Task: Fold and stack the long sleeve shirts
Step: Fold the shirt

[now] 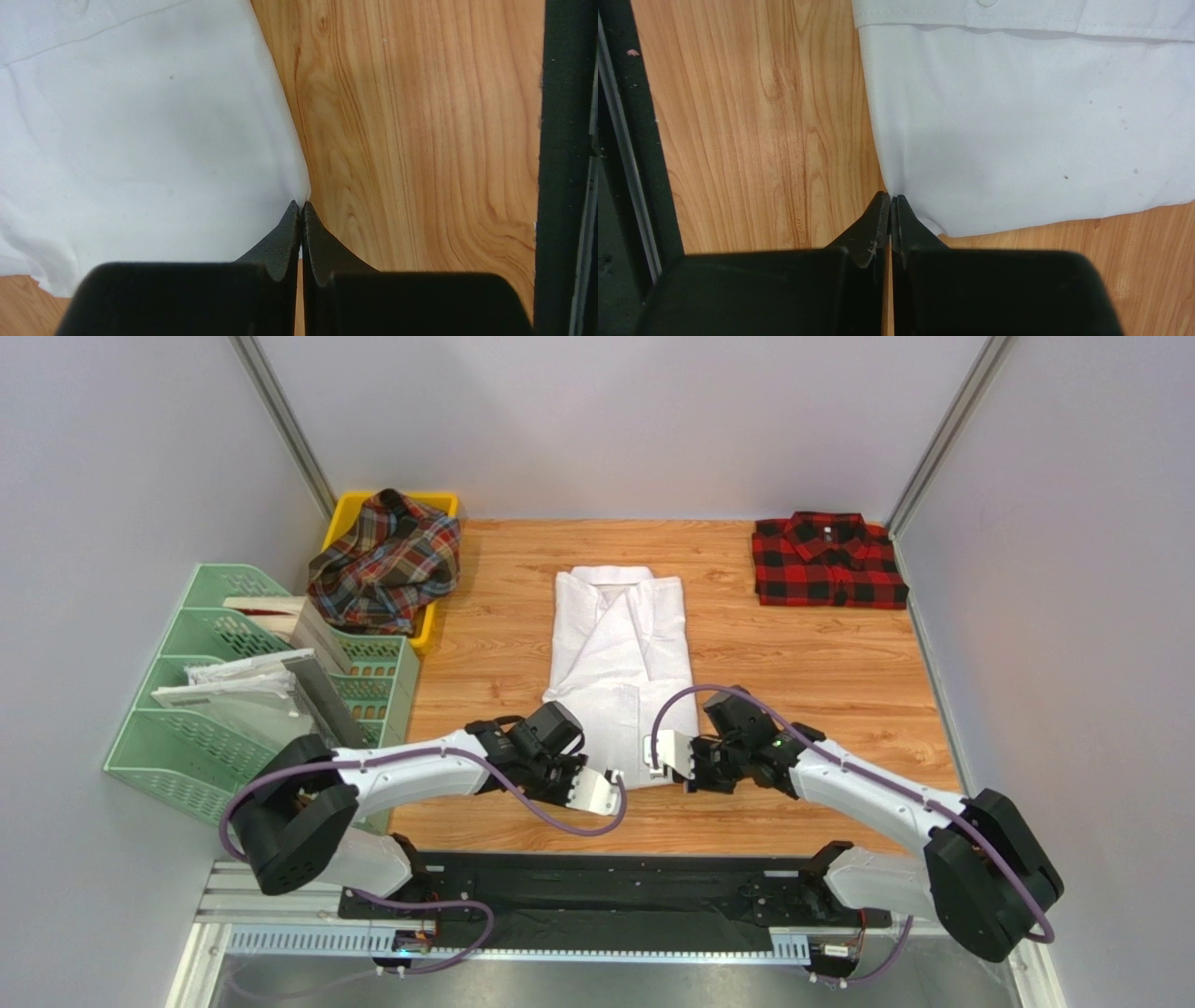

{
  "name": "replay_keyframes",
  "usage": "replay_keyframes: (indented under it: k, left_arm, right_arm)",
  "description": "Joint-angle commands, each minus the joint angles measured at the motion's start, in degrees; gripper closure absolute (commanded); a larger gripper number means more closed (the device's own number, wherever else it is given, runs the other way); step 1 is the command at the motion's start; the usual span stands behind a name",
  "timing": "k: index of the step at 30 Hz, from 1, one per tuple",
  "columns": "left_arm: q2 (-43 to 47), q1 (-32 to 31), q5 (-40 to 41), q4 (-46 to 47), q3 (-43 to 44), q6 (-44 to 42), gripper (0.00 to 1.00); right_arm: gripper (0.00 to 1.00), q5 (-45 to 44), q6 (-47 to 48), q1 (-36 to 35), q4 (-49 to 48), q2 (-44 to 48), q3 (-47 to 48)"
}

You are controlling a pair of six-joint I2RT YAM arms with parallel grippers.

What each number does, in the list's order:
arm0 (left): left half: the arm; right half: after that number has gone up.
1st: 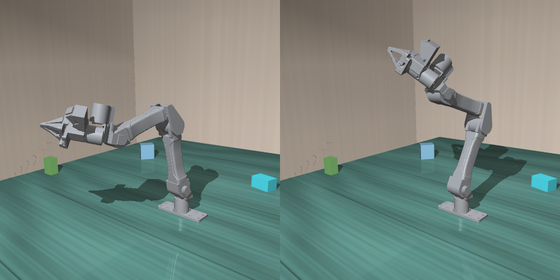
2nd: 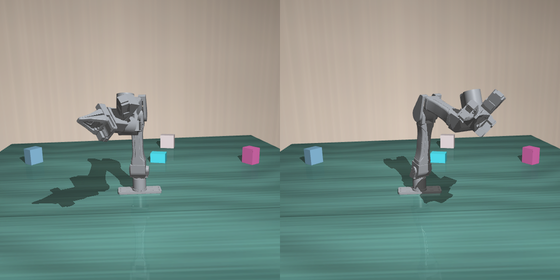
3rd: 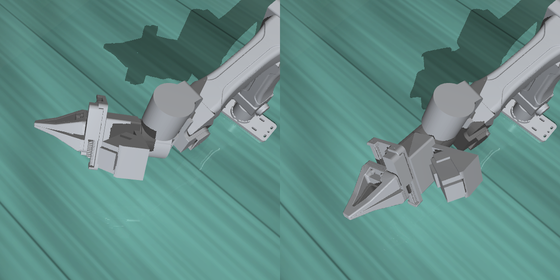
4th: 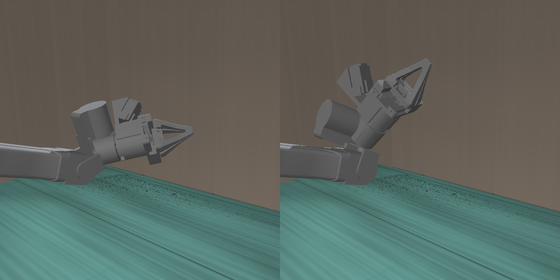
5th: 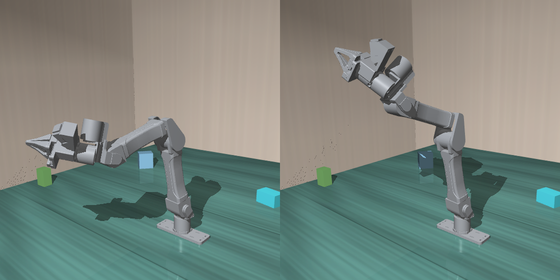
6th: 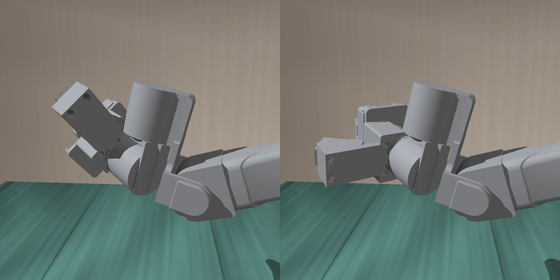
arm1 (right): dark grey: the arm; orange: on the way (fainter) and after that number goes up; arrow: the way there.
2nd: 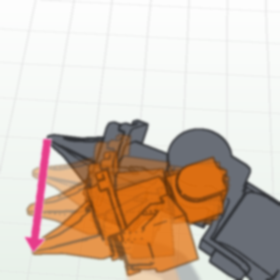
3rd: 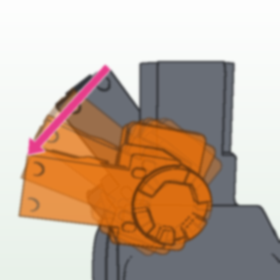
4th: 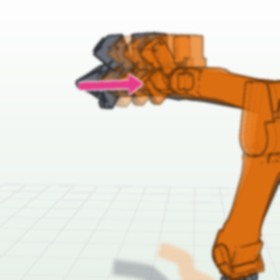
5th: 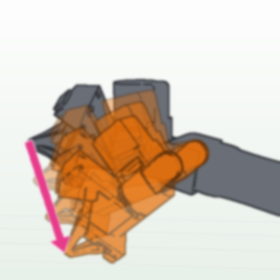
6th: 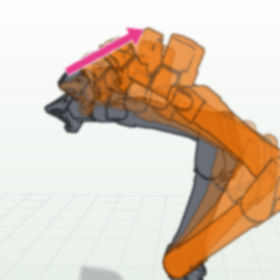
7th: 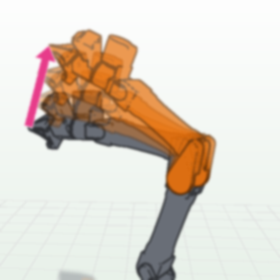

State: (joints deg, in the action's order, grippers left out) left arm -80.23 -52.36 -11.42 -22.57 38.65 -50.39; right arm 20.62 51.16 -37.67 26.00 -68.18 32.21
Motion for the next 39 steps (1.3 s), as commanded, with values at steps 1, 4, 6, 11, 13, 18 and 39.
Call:
replay_keyframes:
  k: [1,4,6,11,13,18,39]
  left_arm:
    - [8.67,0.24,-4.39,-10.73,4.23,0.29,1.0]
    - [11.67,0.24,-8.0,-16.88,6.87,1.86,1.0]
    - [13.6,0.15,-10.62,-19.87,7.05,2.93,1.0]
    - [21.31,-2.75,-17.57,-30.22,6.87,3.36,1.0]
    - [23.53,-2.75,-21.44,-33.49,9.5,4.51,1.0]
    - [23.46,2.66,-21.71,-37.11,17.92,5.05,1.0]
    - [-21.9,23.71,-17.32,-28.23,31.58,-3.49,1.0]
  right_arm:
    - [1.0,1.43,-1.14,0.84,3.7,5.16,2.6]
    - [1.0,2.58,-2.28,0.84,7.83,8.23,3.04]
    - [1.0,3.63,-4.13,0.76,11.08,9.82,3.3]
    - [1.0,6.88,-7.64,-0.91,23.18,19.04,5.67]
    - [1.0,8.72,-9.05,-2.67,27.33,21.15,9.7]
    - [1.0,7.85,-10.21,-1.8,29.11,16.7,17.79]
    - [1.0,20.68,-21.96,12.97,22.61,-43.44,42.51]
